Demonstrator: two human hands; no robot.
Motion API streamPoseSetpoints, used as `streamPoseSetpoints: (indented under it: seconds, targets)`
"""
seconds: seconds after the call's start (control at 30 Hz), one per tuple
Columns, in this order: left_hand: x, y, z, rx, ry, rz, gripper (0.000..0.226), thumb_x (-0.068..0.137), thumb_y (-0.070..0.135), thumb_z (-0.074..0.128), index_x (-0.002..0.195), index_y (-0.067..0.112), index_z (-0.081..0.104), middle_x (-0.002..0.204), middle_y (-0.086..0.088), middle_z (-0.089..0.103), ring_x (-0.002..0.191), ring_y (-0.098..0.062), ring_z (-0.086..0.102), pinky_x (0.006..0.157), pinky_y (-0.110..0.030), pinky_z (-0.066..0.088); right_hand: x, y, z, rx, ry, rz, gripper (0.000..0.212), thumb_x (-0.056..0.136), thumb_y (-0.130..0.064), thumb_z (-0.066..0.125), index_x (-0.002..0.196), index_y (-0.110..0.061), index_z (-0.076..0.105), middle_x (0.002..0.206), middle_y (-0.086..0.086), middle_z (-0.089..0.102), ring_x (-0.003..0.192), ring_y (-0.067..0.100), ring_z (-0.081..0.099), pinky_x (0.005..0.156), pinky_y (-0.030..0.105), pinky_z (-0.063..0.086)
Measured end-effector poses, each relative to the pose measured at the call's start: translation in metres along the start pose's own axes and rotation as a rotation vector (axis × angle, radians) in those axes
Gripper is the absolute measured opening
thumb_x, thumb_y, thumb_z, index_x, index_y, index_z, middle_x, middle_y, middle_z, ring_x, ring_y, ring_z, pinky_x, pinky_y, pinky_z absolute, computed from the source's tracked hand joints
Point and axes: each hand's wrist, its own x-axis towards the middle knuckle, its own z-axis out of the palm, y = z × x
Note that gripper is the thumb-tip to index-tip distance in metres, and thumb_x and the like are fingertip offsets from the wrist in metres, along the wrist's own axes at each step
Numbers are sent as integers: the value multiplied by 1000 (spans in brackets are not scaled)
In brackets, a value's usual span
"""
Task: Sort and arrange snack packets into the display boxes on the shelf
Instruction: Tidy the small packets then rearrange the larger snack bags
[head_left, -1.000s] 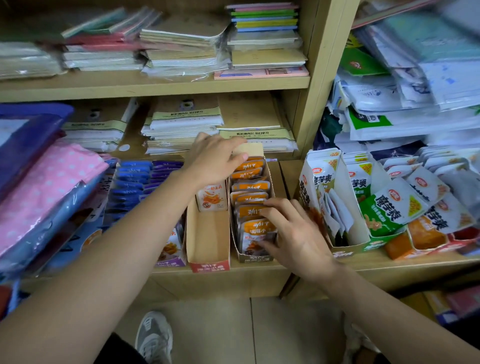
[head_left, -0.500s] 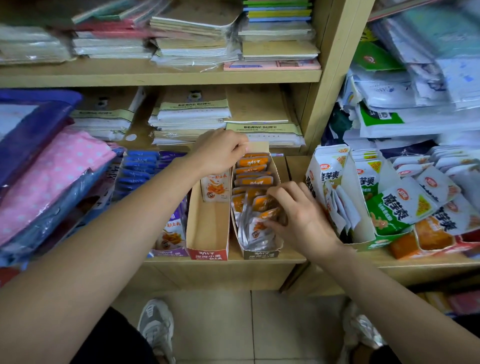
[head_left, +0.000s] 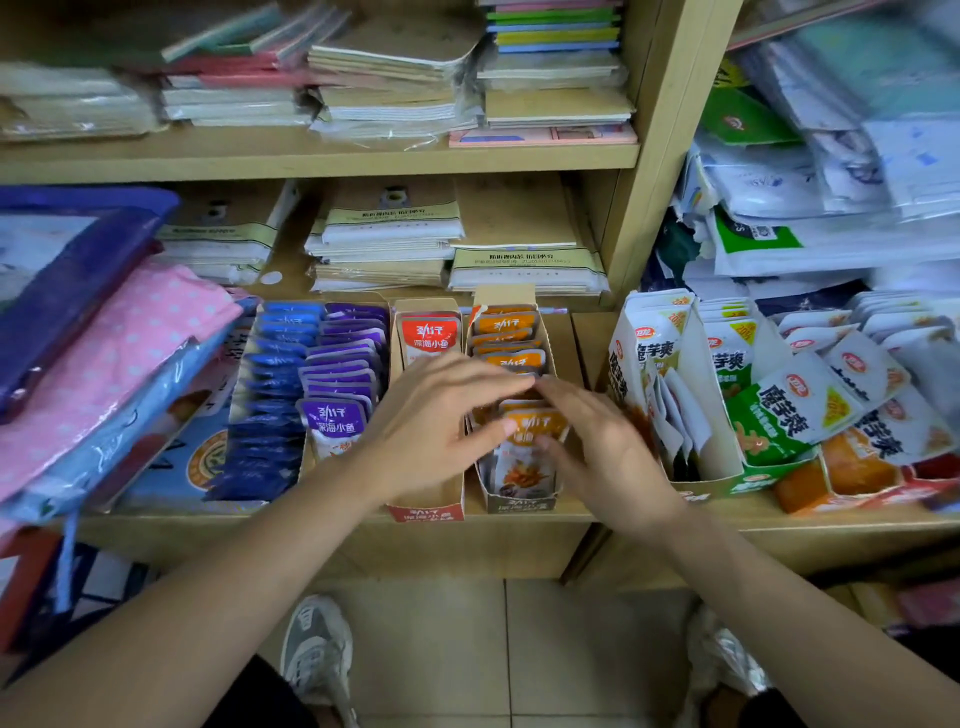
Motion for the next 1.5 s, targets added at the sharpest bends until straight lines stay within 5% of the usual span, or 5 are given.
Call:
streamPoseSetpoints:
  seconds: [0.13, 0.4, 0.67, 1.07, 1.5]
  targets:
    - [-7, 1, 12, 121, 43, -31, 35, 96, 42, 59, 128, 31, 68, 120, 10, 71, 112, -12, 62, 94, -41, 48, 3, 4, 0, -126, -143, -10, 76, 101, -28, 56, 160, -31, 9, 166, -17, 9, 152, 18, 4, 124, 44, 15]
    - [-8, 1, 13, 224, 82, -270, 71, 91, 67, 42, 142, 20, 57, 129, 3, 65, 118, -20, 54, 93, -42, 50, 30, 1, 0, 335, -84, 186, 86, 96, -28, 65, 160, -30, 9, 166, -17, 5, 150, -6, 3, 126, 37, 18]
    - [-3, -7, 13, 321, -48, -245, 86, 87, 76, 24, 144, 19, 55, 122, 1, 43, 115, -20, 39, 90, -40, 38, 30, 4, 1, -14, -316, 183, 99, 92, -54, 61, 156, -42, -14, 160, -19, -29, 150, 5, -12, 119, 33, 6]
    - [15, -16, -2, 273, 2, -213, 15, 89, 40, 71, 99, 32, 80, 98, 9, 51, 103, -16, 39, 88, -40, 34, 18, 6, -9, -184, -82, -80, 56, 94, -44, 56, 144, -19, 52, 138, -4, 60, 132, 19, 37, 104, 52, 44]
    - [34, -25, 1, 145, 40, -193, 16, 83, 48, 75, 94, 37, 80, 87, 14, 43, 90, -11, 36, 83, -36, 35, 10, 4, -17, -184, -49, -131, 47, 93, -28, 69, 138, -21, 59, 135, -6, 54, 124, 16, 36, 105, 34, 40]
